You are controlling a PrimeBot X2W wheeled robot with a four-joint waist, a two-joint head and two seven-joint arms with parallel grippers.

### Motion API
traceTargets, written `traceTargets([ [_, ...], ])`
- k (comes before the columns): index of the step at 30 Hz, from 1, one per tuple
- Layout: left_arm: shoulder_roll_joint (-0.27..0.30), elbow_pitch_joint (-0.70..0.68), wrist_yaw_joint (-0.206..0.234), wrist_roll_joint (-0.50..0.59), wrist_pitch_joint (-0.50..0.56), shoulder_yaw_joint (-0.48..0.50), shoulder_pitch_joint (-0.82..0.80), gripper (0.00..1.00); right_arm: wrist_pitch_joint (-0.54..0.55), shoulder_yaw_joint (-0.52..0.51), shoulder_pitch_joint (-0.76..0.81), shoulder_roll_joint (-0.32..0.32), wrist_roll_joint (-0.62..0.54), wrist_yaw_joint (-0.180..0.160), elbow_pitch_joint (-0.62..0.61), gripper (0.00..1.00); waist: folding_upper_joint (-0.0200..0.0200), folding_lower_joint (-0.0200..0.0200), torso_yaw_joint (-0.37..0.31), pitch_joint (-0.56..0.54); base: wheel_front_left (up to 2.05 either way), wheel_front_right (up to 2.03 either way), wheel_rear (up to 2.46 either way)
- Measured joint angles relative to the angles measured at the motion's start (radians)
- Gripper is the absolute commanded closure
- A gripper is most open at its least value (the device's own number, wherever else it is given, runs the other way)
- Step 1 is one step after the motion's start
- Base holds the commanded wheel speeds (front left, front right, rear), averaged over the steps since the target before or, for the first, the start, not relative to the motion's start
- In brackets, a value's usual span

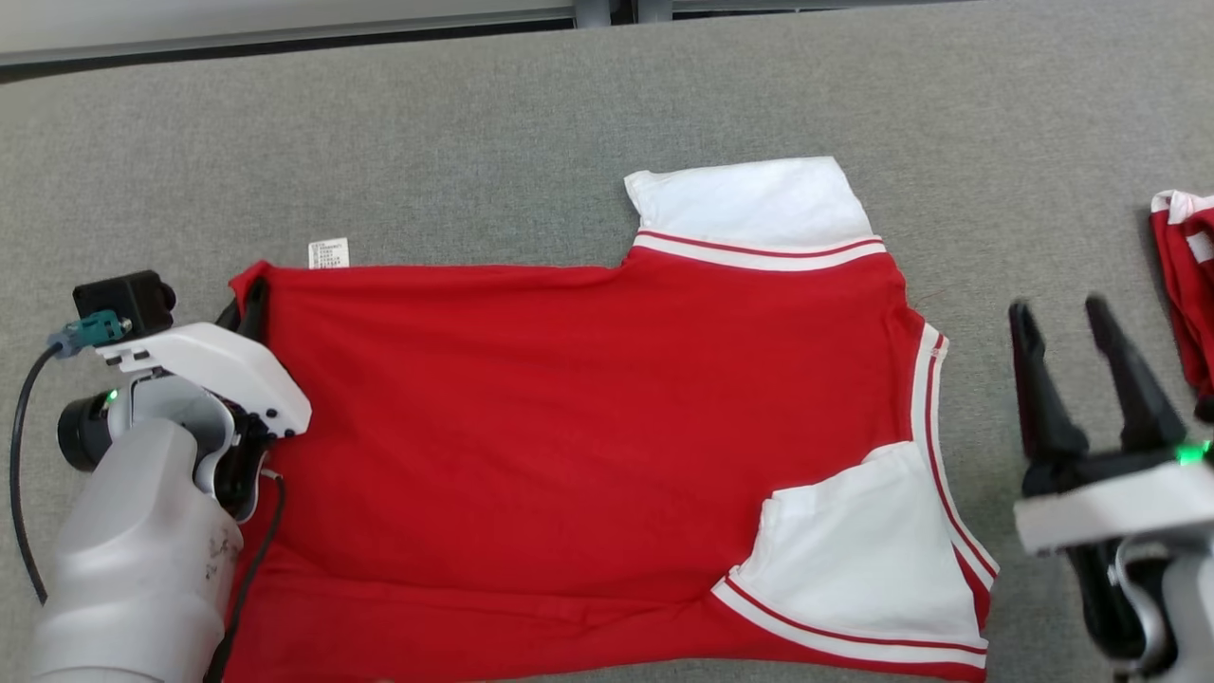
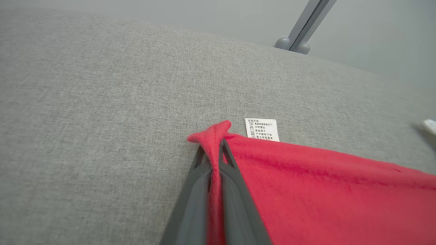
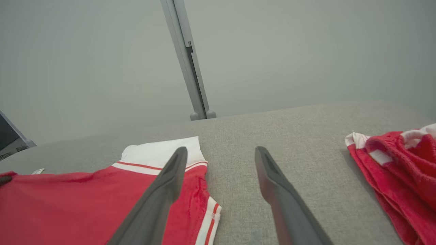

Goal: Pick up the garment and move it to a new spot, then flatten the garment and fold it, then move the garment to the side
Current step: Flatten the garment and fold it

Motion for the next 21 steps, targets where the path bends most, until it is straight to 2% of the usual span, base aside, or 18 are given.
traceTargets([
  [4, -0.019, 0.017, -0.005, 0.0, -0.02, -0.019, -0.04, 1.0, 0.012, 0.012, -0.156, -0.047, 0.029, 0.0, 0.073, 0.0, 0.0, 0.0, 0.015, 0.025, 0.0, 0.0, 0.0],
  [8, -0.053, 0.024, -0.009, 0.002, -0.039, -0.044, -0.087, 1.0, 0.035, 0.071, -0.331, -0.093, 0.066, 0.0, 0.178, 0.0, 0.0, 0.0, 0.048, 0.056, 0.0, 0.0, 0.0],
  [15, -0.1, 0.038, -0.015, 0.0, -0.067, -0.086, -0.146, 1.0, 0.086, 0.242, -0.596, -0.145, 0.123, 0.0, 0.419, 0.0, 0.0, 0.0, 0.118, 0.115, 0.0, 0.0, 0.0],
  [21, -0.122, 0.043, -0.017, -0.024, -0.081, -0.121, -0.163, 1.0, 0.164, 0.373, -0.72, -0.156, 0.192, 0.0, 0.626, 0.0, 0.0, 0.0, 0.158, 0.139, 0.0, 0.0, 0.0],
])
